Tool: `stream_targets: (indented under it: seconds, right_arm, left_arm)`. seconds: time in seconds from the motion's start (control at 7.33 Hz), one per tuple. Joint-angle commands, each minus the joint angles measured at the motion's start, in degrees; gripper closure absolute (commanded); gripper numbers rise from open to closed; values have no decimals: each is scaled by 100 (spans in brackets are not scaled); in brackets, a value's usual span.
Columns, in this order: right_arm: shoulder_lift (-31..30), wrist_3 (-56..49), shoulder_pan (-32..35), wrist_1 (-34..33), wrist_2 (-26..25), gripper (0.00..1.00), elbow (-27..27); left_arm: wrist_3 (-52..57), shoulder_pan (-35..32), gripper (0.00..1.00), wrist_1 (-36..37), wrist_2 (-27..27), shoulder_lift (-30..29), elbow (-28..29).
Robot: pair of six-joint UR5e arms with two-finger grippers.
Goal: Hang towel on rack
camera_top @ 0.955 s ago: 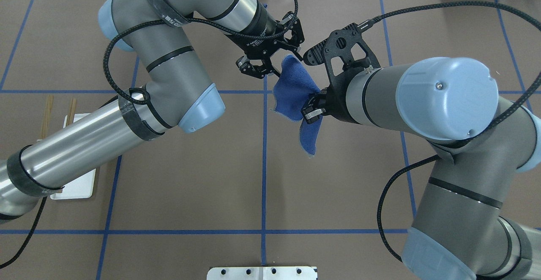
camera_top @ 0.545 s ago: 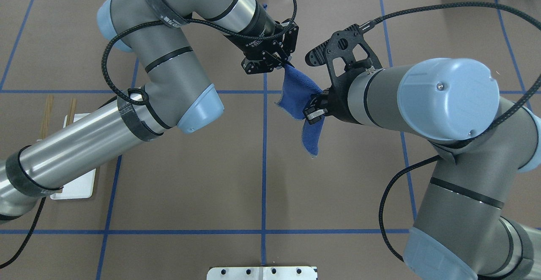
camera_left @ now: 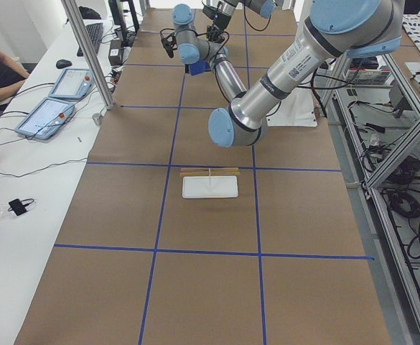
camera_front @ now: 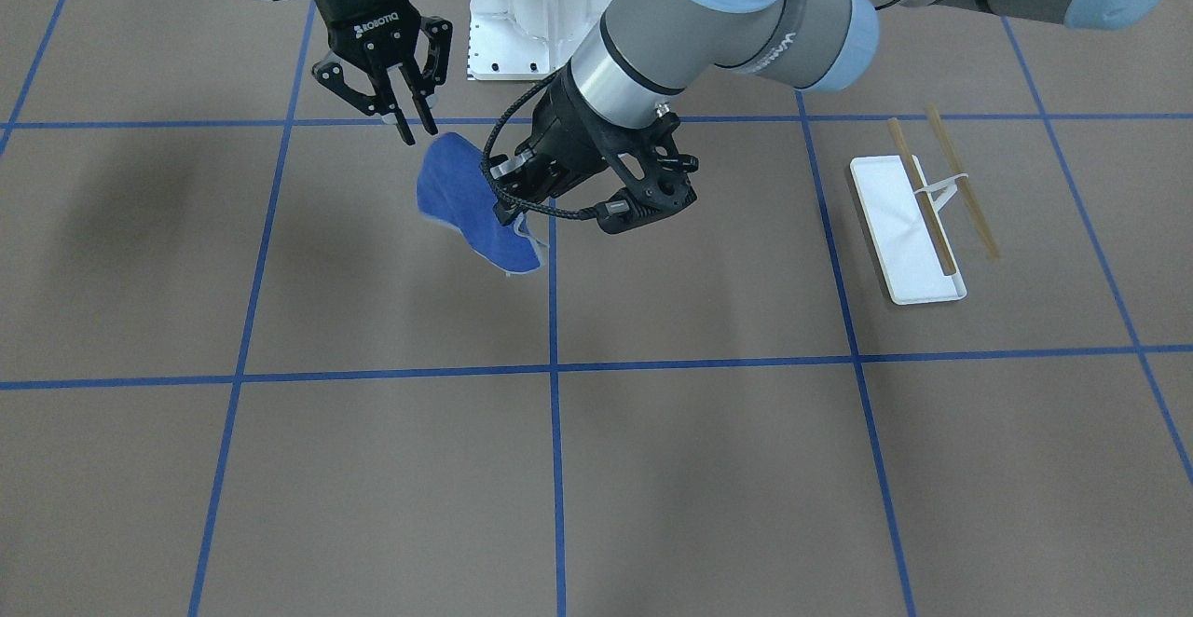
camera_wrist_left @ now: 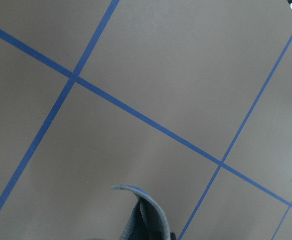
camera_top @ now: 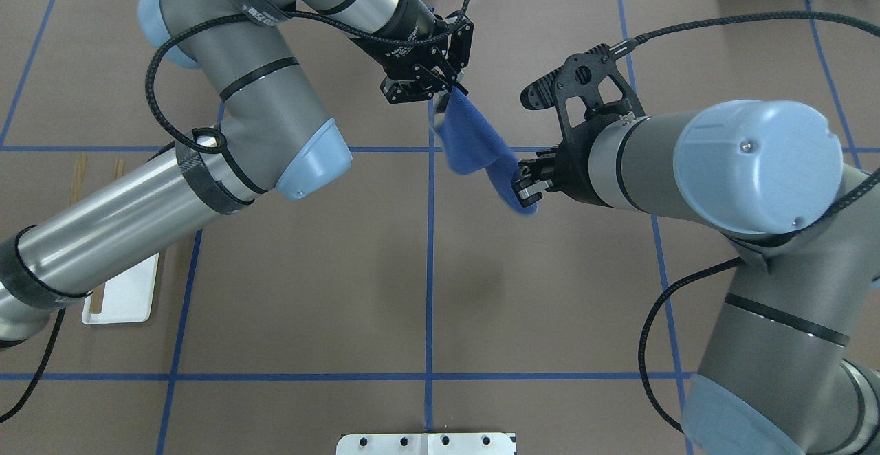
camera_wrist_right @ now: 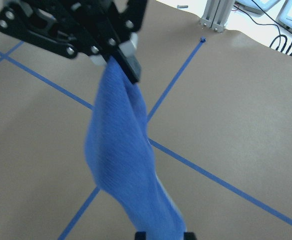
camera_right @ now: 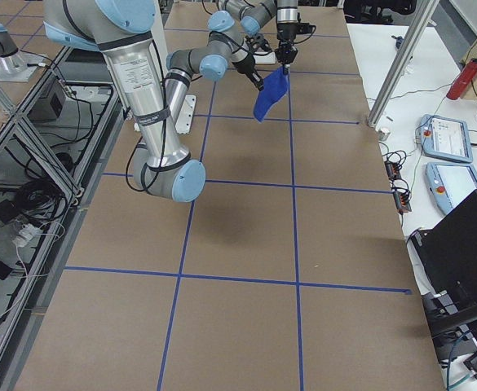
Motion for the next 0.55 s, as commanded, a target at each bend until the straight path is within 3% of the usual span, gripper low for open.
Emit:
stream_targets:
  seconds: [0.0, 0.14, 0.41]
  right_arm:
    - [-310, 62, 326, -1911, 251, 0, 606]
    - [-292, -382, 686, -2562, 357, 0, 731]
    - [-336, -509, 1607, -2622, 1310, 0, 444]
  left_arm:
    - [44, -309, 100, 15, -254, 727, -671]
    - [44, -651, 100, 24, -753, 1062, -919]
    - [218, -1240, 100, 24, -1292, 1651, -1350]
